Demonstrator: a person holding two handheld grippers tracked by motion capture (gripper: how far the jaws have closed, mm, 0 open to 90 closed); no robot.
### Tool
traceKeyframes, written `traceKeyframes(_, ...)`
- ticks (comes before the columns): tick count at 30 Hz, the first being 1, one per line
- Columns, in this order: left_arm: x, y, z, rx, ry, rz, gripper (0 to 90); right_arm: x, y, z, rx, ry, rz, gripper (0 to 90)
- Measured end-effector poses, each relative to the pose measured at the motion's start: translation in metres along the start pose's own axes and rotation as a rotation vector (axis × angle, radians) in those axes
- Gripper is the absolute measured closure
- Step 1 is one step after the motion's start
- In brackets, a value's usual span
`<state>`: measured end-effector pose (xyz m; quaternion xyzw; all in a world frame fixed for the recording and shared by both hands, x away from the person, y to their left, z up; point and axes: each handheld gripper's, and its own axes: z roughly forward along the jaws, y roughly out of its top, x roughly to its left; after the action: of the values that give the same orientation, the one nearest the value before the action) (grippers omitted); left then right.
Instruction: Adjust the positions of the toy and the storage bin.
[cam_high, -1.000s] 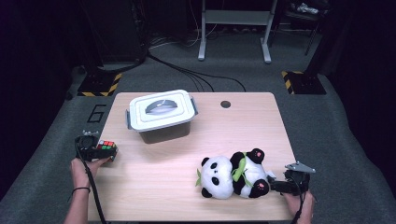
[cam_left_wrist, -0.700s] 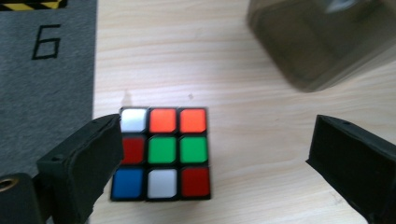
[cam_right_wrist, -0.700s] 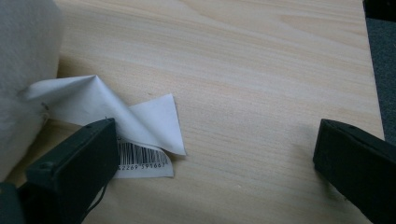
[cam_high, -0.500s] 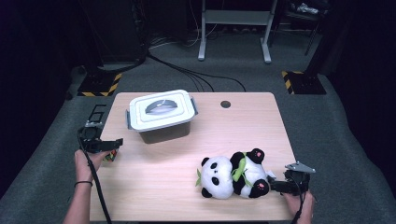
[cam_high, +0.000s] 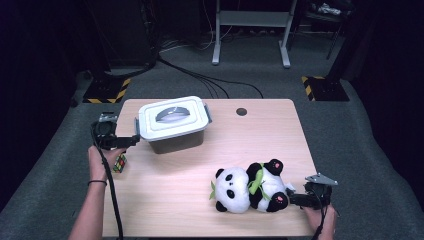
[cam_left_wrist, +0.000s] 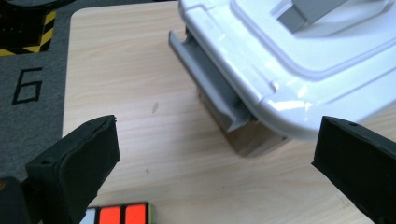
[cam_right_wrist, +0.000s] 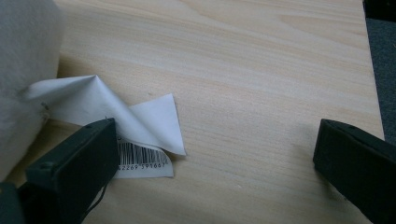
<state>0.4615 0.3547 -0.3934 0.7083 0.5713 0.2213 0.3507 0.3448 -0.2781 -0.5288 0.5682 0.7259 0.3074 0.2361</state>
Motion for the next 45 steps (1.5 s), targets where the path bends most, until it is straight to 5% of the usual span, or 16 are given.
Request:
traceKeyframes(9, -0.013, 0.023, 0.019, 0.01, -0.007, 0.026, 0.7, -0.001, 0.0, 0.0, 0.002, 0.001, -0.008, 0.0)
traceKeyframes(18, -0.012, 0.027, 0.045, 0.032, -0.054, 0.006, 16.4, 0.0, 0.0, 0.0, 0.001, 0.001, -0.002, 0.0)
traceKeyframes(34, -0.007, 0.025, 0.047, 0.034, -0.11, 0.027, 18.6, 0.0, 0.0, 0.0, 0.0, 0.001, 0.0, 0.0)
traceKeyframes(45, -0.017, 0.029, 0.053, 0.034, -0.144, 0.04, 18.8, 0.0, 0.0, 0.0, 0.0, 0.001, 0.001, 0.0)
